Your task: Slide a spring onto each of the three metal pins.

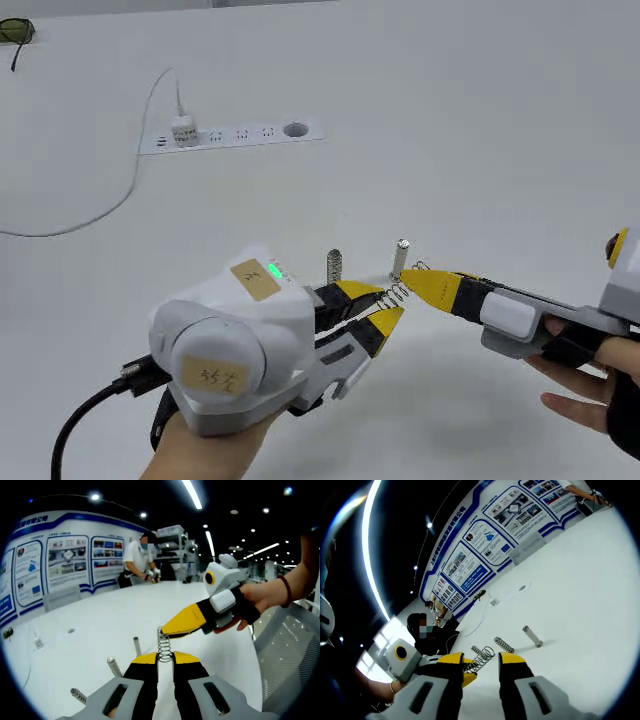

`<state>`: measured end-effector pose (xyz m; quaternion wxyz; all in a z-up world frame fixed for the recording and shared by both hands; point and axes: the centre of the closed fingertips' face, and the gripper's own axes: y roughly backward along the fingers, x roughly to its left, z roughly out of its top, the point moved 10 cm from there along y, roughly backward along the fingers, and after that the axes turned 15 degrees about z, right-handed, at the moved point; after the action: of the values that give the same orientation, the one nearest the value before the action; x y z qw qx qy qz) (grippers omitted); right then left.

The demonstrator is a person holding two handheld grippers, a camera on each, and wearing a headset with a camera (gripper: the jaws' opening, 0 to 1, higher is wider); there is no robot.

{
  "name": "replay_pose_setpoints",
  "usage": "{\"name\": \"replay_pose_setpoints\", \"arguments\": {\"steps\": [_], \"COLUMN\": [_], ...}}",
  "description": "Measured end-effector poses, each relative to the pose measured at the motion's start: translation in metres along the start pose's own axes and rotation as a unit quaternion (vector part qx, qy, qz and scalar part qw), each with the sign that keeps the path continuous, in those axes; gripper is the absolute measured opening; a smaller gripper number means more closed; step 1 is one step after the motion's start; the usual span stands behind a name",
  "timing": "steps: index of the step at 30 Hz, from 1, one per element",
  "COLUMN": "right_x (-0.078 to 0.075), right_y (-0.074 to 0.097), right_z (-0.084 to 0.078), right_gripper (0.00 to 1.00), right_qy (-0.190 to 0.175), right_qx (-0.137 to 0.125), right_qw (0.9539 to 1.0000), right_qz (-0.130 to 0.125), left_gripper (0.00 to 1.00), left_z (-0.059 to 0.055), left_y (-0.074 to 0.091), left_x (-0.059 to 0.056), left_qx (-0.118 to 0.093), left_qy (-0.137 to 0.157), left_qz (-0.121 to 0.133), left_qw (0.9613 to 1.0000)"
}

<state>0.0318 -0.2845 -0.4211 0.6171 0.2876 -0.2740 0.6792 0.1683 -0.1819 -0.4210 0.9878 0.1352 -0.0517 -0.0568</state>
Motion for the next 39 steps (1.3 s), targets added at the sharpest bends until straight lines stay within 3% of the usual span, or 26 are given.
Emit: {"name": "replay_pose_setpoints", "arguments": {"steps": [3,9,17,23,27,33,39], "right_x": [0.002,0.004,0.006,0.008,0.01,0.009,0.004], "right_y": [-0.003,-0.006,-0.007,-0.009,-0.012,-0.014,-0.015], "right_z": [-0.003,-0.005,-0.004,-0.005,-0.002,0.011,0.033], "right_gripper": [0.26,0.19,0.12,0.12,0.11,0.11,0.11], "right_qy": [-0.033,-0.047,-0.05,-0.033,0.002,0.079,0.149], "right_qx": [-0.01,-0.018,-0.019,-0.01,0.002,0.011,0.015], "right_qw": [0.9993,0.9984,0.9979,0.9986,0.9992,0.9968,0.9881], "right_qz": [0.017,0.025,0.036,0.041,0.039,0.003,-0.035], "left_gripper": [0.1,0.1,0.1,0.1,0.11,0.2,0.28], "left_z": [0.0,0.002,0.003,0.002,0.001,-0.003,-0.007], "left_y": [0.003,0.007,0.01,0.011,0.011,0.013,0.022], "left_x": [0.0,0.001,0.001,0.001,0.002,0.004,0.011], "left_qx": [-0.009,-0.017,-0.017,-0.011,-0.005,0.019,0.037], "left_qy": [0.01,0.023,0.026,0.026,0.03,0.023,0.024], "left_qz": [-0.002,-0.002,-0.003,-0.001,0.005,0.016,0.043], "left_qw": [0.9999,0.9996,0.9995,0.9996,0.9995,0.9994,0.9981]}}
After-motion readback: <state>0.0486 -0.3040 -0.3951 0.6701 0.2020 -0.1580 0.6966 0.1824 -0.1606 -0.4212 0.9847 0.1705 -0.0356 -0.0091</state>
